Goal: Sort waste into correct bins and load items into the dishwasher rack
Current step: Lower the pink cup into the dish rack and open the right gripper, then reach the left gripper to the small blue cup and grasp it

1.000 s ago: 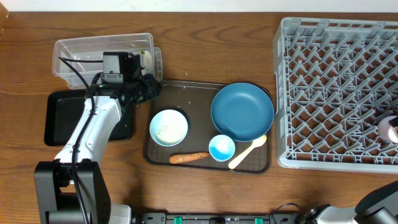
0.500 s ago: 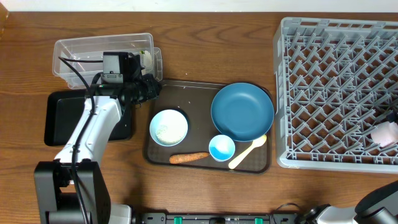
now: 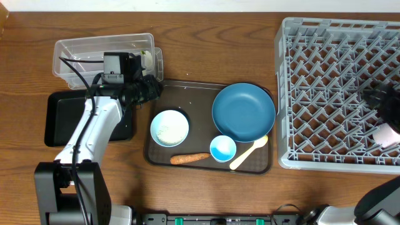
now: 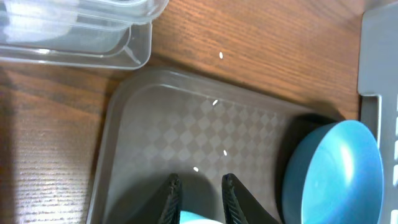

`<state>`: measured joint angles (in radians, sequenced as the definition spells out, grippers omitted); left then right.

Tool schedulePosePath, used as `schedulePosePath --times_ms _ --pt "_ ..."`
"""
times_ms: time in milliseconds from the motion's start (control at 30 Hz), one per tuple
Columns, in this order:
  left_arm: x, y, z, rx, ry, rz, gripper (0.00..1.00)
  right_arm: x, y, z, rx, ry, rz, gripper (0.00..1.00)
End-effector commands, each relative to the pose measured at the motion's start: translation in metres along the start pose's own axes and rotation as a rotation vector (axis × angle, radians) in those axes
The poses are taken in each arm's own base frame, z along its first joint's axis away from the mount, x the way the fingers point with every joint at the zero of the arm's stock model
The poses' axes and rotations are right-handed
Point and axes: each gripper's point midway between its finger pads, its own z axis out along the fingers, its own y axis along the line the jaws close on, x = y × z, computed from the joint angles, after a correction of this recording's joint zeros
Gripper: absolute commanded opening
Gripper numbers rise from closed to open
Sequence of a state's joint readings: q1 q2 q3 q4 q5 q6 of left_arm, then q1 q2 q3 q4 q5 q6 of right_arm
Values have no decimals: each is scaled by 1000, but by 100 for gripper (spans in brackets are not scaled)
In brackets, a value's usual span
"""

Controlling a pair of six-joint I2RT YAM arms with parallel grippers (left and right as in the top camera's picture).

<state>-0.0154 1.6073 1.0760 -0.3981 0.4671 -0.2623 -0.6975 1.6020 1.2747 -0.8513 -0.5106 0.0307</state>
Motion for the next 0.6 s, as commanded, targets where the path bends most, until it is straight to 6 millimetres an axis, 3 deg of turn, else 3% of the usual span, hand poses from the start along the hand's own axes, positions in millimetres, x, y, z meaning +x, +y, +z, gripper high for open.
schedulePosePath --times_ms 0,233,467,567 --pt "3 -7 -5 -1 9 66 27 5 51 11 -124 26 -197 98" --pt "55 -26 0 3 189 216 30 40 125 37 -214 111 -446 98" --pt "126 -71 5 54 391 485 36 60 155 52 -170 138 -579 99" --pt "144 -84 5 74 431 555 38 64 159 55 -144 140 -609 99"
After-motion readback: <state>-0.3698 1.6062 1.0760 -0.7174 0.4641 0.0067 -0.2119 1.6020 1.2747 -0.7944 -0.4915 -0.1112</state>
